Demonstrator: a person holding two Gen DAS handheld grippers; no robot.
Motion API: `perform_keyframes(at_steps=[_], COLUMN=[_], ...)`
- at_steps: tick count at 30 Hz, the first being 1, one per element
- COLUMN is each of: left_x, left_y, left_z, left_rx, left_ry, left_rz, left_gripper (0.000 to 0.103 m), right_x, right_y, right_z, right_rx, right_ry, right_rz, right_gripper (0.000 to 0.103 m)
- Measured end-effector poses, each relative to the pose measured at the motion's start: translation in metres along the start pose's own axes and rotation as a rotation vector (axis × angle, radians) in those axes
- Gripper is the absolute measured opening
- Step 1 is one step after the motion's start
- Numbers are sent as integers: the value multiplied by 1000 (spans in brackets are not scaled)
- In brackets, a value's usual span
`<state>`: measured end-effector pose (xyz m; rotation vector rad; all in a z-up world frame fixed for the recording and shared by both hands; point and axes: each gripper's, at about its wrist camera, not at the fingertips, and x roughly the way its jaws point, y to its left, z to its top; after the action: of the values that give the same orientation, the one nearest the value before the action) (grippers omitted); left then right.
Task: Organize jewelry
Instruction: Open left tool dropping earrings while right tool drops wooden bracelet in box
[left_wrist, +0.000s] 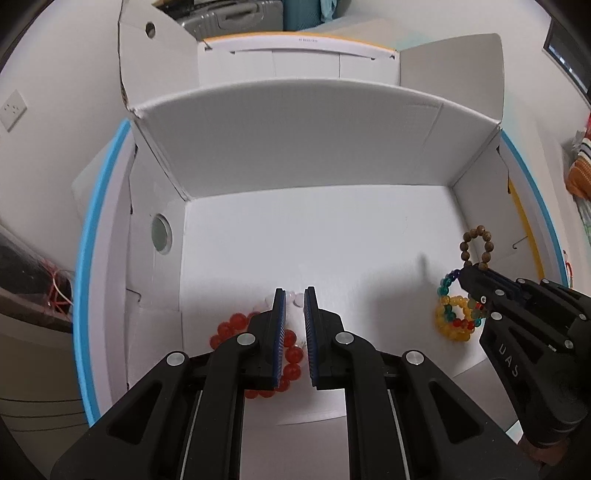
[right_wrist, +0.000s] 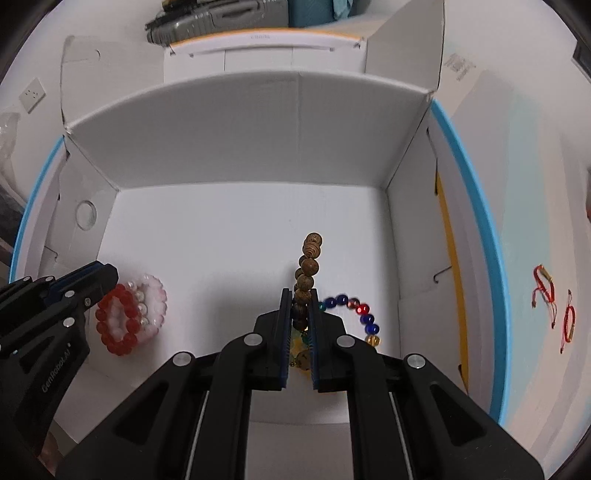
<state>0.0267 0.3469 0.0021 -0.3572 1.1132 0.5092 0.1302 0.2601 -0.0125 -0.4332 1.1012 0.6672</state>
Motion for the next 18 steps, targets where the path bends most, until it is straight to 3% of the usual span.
perform_keyframes(at_steps=[6,7,8,9,10,13,15,18], left_x=[4,1,-2,-7,-15,-31,-41,-58], left_y=[3,4,4,6,7,8,8,11], left_z=[-2,-2,-3,-4,-4,-3,-2,0], left_rx=[-15,-19,-24,-31,-37,-36,-42,-56], left_ry=[2,-2,-10,-26,-54,-101,-126,-165], left_rz=[11,13,10,6,10,20,18,17], left_gripper=[13,16,25,38,42,55,73,81], right_x=[0,-1,-4,-8,-11,-30,-44,-63], right_y=[0,0,1,0,3,-6,-10,-15], right_z=[-3,-3,-5,-8,-6,-12,-14,-14], right_rx=[20,17,18,19,21,36,49,46], right_ry=[-2,-8,-24,-38,-50,-100,-139,-181], right_rz=[-2,-4,-6,0,4,16,18,5], right_gripper=[10,10,10,15,27,44,56,65])
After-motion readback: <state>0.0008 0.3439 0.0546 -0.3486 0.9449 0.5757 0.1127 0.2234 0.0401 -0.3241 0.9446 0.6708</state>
